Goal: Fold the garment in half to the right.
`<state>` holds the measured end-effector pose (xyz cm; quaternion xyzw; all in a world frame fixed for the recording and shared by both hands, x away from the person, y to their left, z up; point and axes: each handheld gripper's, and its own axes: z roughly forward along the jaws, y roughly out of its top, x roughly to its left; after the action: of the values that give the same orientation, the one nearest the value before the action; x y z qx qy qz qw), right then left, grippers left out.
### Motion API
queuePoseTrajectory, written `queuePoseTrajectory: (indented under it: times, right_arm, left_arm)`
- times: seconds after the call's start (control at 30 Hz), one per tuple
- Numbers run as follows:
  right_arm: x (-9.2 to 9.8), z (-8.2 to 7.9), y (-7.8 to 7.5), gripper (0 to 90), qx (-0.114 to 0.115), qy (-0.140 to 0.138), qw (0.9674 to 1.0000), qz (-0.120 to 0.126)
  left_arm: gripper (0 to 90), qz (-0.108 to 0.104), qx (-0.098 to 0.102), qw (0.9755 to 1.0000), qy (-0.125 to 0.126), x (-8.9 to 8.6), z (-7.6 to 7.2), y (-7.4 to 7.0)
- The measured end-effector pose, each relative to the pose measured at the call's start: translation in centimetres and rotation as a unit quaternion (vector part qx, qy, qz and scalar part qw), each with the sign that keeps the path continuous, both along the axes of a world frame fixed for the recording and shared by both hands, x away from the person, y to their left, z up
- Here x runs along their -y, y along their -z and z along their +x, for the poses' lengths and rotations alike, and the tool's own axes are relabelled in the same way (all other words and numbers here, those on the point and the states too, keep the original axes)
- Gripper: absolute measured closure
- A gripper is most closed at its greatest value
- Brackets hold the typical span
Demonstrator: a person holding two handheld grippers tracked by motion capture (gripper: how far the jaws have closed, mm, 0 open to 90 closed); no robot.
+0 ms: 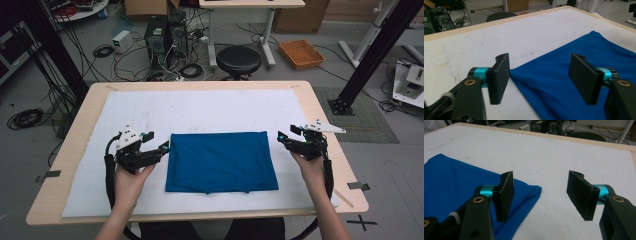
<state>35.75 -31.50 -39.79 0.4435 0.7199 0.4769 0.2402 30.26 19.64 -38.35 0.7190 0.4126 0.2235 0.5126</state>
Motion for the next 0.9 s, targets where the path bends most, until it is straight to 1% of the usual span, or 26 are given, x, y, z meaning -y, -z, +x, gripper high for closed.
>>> queuePoseTrajectory:
  times: [0.07, 0.13, 0.2, 0.27, 0.3, 0.33, 0.37, 0.4, 0.43, 0.47, 0.5, 0.57, 0.67, 0.73, 0.77, 0.9]
  right_arm:
    - [0.1, -0.2, 0.0, 39.0, 0.002, 0.0, 1.0, -0.001]
    - [0.1, -0.2, 0.0, 39.2, 0.003, 0.0, 1.0, -0.002]
    - [0.1, -0.2, 0.0, 39.2, 0.002, 0.001, 1.0, -0.001]
    - [0.1, -0.1, 0.1, 39.3, 0.0, 0.001, 1.0, -0.003]
    - [0.0, -0.1, 0.1, 39.3, 0.001, 0.0, 1.0, -0.002]
    - [0.0, -0.1, 0.1, 39.4, 0.001, 0.0, 1.0, -0.003]
    - [-0.1, -0.1, 0.1, 39.5, 0.002, -0.001, 1.0, -0.004]
    - [-0.1, -0.1, 0.1, 39.5, 0.002, -0.001, 1.0, -0.004]
    - [-0.1, -0.1, 0.1, 39.6, 0.002, -0.001, 1.0, -0.005]
    - [-0.2, -0.1, 0.1, 39.6, 0.002, -0.001, 1.0, -0.005]
    - [-0.2, -0.1, 0.1, 39.7, 0.001, -0.001, 1.0, -0.005]
    - [-0.3, -0.2, 0.1, 39.8, 0.001, -0.001, 1.0, -0.006]
    - [-0.3, -0.2, 0.1, 40.0, 0.005, -0.003, 1.0, -0.007]
    - [-0.3, -0.2, 0.1, 40.0, 0.004, -0.002, 1.0, -0.006]
    - [-0.3, -0.1, 0.1, 40.0, 0.005, -0.004, 1.0, -0.005]
    - [-0.5, -0.1, 0.1, 40.4, 0.004, -0.004, 1.0, -0.005]
  left_arm:
    - [31.7, -0.007, -0.02, 0.9997, 0.011, 0.0, -0.8, 0.2]
    - [32.3, -0.013, -0.043, 0.9989, 0.017, -0.1, -1.7, 0.7]
    - [32.5, -0.01, -0.061, 0.998, 0.01, 0.0, -2.5, 1.4]
    - [33.6, -0.013, -0.082, 0.9966, 0.003, 0.0, -3.2, 2.2]
    - [36.3, -0.016, -0.095, 0.9953, 0.005, -0.1, -3.4, 2.6]
    - [37.3, -0.023, -0.112, 0.9935, 0.002, -0.2, -3.6, 3.0]
    - [37.8, -0.032, -0.131, 0.9908, -0.008, -0.3, -3.9, 3.4]
    - [39.8, -0.042, -0.141, 0.989, -0.009, -0.4, -4.0, 3.9]
    - [41.4, -0.043, -0.147, 0.9881, -0.01, -0.4, -4.2, 4.2]
    - [44.2, -0.038, -0.149, 0.9881, -0.011, -0.4, -4.3, 4.6]
    - [44.8, -0.038, -0.156, 0.9869, -0.015, -0.3, -4.4, 5.0]
    - [44.8, -0.043, -0.182, 0.9823, -0.014, -0.2, -4.3, 5.7]
    - [44.9, -0.048, -0.199, 0.9787, -0.017, 0.1, -4.2, 6.3]
    - [44.9, -0.057, -0.208, 0.9764, -0.02, 0.3, -4.1, 6.5]
    - [44.9, -0.058, -0.211, 0.9756, -0.02, 0.4, -4.0, 6.6]
    - [48.1, -0.058, -0.212, 0.9752, -0.023, 1.2, -3.8, 6.6]
